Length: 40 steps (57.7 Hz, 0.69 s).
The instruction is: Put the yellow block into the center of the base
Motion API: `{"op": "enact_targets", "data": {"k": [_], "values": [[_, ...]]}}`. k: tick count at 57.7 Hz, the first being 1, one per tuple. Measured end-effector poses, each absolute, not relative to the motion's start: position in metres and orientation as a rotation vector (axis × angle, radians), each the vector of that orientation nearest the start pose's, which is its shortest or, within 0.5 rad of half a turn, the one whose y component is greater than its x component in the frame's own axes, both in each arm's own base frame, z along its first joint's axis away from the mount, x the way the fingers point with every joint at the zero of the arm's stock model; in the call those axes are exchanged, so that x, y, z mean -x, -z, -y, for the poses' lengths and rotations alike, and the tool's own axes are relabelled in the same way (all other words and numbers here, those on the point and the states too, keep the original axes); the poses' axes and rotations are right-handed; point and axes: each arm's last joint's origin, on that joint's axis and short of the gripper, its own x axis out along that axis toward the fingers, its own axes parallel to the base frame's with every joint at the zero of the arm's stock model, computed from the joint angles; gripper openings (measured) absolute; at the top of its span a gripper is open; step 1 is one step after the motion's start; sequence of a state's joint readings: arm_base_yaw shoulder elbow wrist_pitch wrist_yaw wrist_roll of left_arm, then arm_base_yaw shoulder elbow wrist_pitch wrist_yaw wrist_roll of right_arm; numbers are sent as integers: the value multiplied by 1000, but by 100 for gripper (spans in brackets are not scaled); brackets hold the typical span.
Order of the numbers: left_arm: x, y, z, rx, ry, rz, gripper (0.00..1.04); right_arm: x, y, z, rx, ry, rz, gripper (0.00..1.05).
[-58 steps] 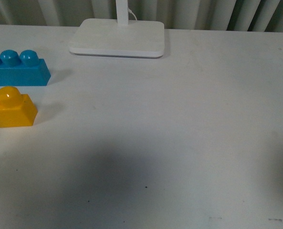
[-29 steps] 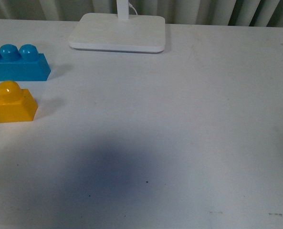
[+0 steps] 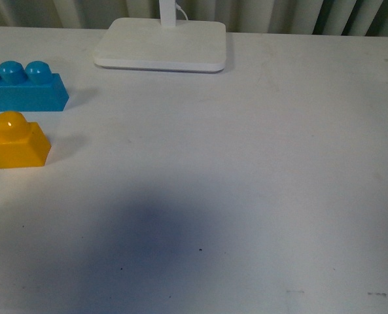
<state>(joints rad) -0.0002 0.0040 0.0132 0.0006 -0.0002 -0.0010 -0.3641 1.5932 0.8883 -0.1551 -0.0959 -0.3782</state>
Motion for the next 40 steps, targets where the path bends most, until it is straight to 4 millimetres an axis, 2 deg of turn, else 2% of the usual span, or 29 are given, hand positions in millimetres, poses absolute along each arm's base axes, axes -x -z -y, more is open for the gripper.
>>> {"op": "enact_targets", "data": {"k": [11, 24, 40], "values": [[-97, -168, 0, 1, 0, 10, 98, -311, -174, 114, 156, 84, -906, 96], [-97, -168, 0, 1, 0, 9, 98, -322, -179, 126, 151, 106, -891, 96], [-97, -168, 0, 1, 0, 9, 98, -321, -170, 147, 140, 115, -934, 96]]}}
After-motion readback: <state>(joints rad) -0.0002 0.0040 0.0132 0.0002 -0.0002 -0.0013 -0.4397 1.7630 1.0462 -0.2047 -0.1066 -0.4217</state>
